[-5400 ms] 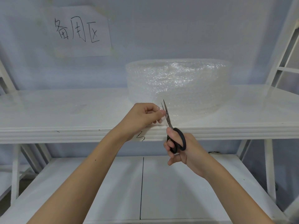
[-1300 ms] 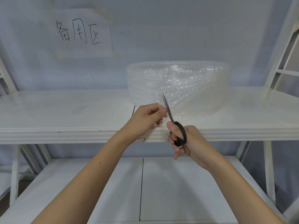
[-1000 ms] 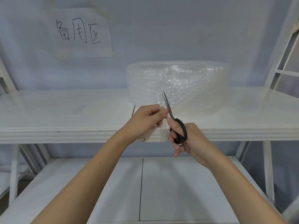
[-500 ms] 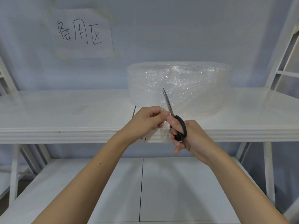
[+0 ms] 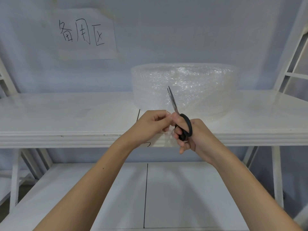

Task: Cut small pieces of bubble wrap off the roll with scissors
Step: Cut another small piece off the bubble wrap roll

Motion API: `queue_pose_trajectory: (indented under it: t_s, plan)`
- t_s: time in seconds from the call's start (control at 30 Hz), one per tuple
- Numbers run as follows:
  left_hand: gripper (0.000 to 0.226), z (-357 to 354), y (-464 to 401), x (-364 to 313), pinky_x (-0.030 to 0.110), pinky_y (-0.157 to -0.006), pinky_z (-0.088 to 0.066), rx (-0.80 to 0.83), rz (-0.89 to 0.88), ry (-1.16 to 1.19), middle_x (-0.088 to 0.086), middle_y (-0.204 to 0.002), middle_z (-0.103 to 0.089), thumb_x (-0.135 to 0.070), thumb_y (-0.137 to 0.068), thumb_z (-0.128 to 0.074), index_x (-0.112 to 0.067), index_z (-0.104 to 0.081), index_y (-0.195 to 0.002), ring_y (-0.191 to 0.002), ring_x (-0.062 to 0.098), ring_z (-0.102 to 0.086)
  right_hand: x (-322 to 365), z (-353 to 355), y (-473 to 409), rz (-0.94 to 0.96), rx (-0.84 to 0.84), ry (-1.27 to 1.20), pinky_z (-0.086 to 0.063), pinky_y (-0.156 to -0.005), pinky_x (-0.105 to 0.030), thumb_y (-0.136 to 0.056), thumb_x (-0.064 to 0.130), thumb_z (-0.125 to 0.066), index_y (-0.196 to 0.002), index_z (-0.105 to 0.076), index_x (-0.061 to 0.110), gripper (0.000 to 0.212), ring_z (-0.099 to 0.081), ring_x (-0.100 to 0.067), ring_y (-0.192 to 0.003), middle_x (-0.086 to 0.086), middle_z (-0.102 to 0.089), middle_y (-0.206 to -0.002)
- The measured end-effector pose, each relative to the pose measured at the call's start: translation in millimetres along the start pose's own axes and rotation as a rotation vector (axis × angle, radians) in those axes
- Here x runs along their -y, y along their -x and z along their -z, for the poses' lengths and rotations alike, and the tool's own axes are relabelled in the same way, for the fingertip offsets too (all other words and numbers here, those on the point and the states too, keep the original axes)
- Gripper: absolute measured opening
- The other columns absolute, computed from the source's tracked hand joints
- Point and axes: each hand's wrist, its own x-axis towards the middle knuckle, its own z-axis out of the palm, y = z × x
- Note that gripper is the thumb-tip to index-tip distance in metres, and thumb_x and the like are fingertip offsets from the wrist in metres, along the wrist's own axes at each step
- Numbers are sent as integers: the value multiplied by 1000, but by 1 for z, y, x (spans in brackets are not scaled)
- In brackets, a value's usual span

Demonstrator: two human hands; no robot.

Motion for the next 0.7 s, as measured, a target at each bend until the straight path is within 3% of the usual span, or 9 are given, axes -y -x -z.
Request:
queue_pose_trajectory:
  t_s: [0.13, 0.37, 0.53, 0.7]
  plan:
    - [27, 2, -1, 1, 17, -68, -44, 2, 0, 4, 7, -75, -61, -18, -99, -55, 7, -67, -93, -67, 9, -50, 2, 0, -3, 18, -5, 8, -47, -40, -25, -68, 55, -66, -48, -53, 14, 47, -41, -15, -41, -7, -50, -58]
    - [34, 4, -2, 4, 29, -75, -44, 32, -6, 5, 34, -91, -60, -25, -102, -53, 5, -67, -95, -78, 20, -53, 8, 1, -4, 20, 8, 13, -48, -40, -26, -68, 57, -65, -61, -51, 7, 53, -41, -15, -43, -2, -51, -56]
    - [37, 5, -1, 2, 19, -70, -42, 34, -26, 16, 20, -83, -60, -25, -102, -52, 10, -64, -98, -72, 14, -49, 12, 1, -4, 32, 17, 35, -47, -41, -25, -73, 55, -64, -61, -49, 8, 51, -40, -14, -43, -3, -49, -58]
    - [35, 6, 0, 3, 19, -69, -41, 41, -33, 19, 16, -82, -58, -22, -102, -53, 10, -64, -99, -69, 10, -48, 14, 2, -4, 27, 22, 37, -47, -41, -24, -73, 54, -64, -61, -49, 9, 49, -40, -14, -43, -4, -49, -59]
